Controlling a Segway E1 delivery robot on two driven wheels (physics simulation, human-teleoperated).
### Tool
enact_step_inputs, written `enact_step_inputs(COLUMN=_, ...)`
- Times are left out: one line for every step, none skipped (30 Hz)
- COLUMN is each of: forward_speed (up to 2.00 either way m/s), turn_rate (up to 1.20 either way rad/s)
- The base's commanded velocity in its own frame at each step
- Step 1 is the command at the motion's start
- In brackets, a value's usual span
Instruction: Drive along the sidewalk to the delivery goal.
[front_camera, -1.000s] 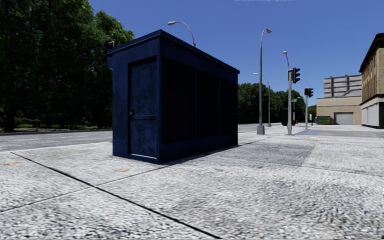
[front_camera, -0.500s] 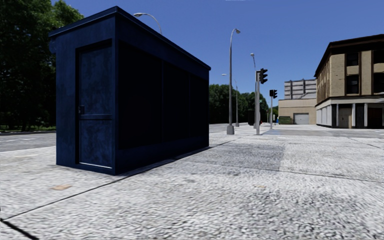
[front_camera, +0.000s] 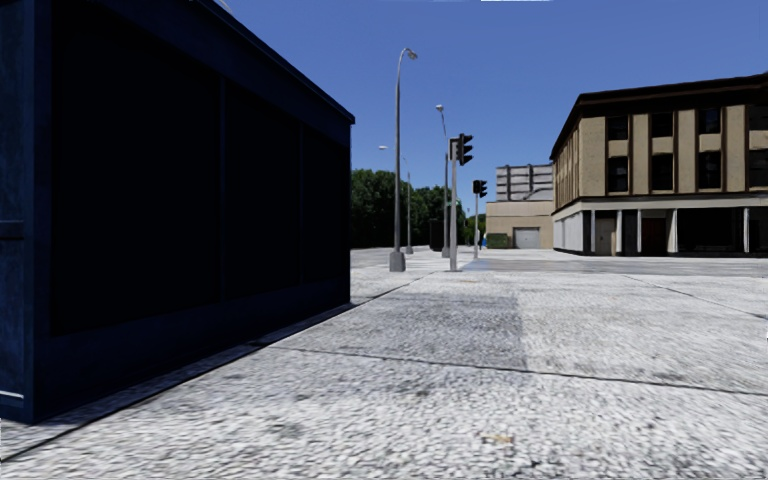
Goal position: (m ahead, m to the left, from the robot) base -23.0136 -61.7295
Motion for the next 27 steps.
enact_step_inputs(forward_speed=2.0, turn_rate=-0.48)
enact_step_inputs(forward_speed=2.0, turn_rate=-0.48)
enact_step_inputs(forward_speed=2.0, turn_rate=-0.48)
enact_step_inputs(forward_speed=2.0, turn_rate=-0.48)
enact_step_inputs(forward_speed=2.0, turn_rate=-0.48)
enact_step_inputs(forward_speed=2.0, turn_rate=-0.48)
enact_step_inputs(forward_speed=2.0, turn_rate=-0.48)
enact_step_inputs(forward_speed=2.0, turn_rate=-0.48)
enact_step_inputs(forward_speed=2.0, turn_rate=-0.48)
enact_step_inputs(forward_speed=2.0, turn_rate=-0.49)
enact_step_inputs(forward_speed=2.0, turn_rate=-0.53)
enact_step_inputs(forward_speed=2.0, turn_rate=-0.56)
enact_step_inputs(forward_speed=2.0, turn_rate=-0.57)
enact_step_inputs(forward_speed=2.0, turn_rate=-0.57)
enact_step_inputs(forward_speed=2.0, turn_rate=-0.58)
enact_step_inputs(forward_speed=2.0, turn_rate=-0.58)
enact_step_inputs(forward_speed=2.0, turn_rate=-0.58)
enact_step_inputs(forward_speed=2.0, turn_rate=-0.58)
enact_step_inputs(forward_speed=2.0, turn_rate=-0.58)
enact_step_inputs(forward_speed=2.0, turn_rate=-0.58)
enact_step_inputs(forward_speed=2.0, turn_rate=-0.58)
enact_step_inputs(forward_speed=2.0, turn_rate=-0.58)
enact_step_inputs(forward_speed=2.0, turn_rate=-0.58)
enact_step_inputs(forward_speed=2.0, turn_rate=-0.58)
enact_step_inputs(forward_speed=2.0, turn_rate=-0.58)
enact_step_inputs(forward_speed=2.0, turn_rate=-0.58)
enact_step_inputs(forward_speed=2.0, turn_rate=-0.58)
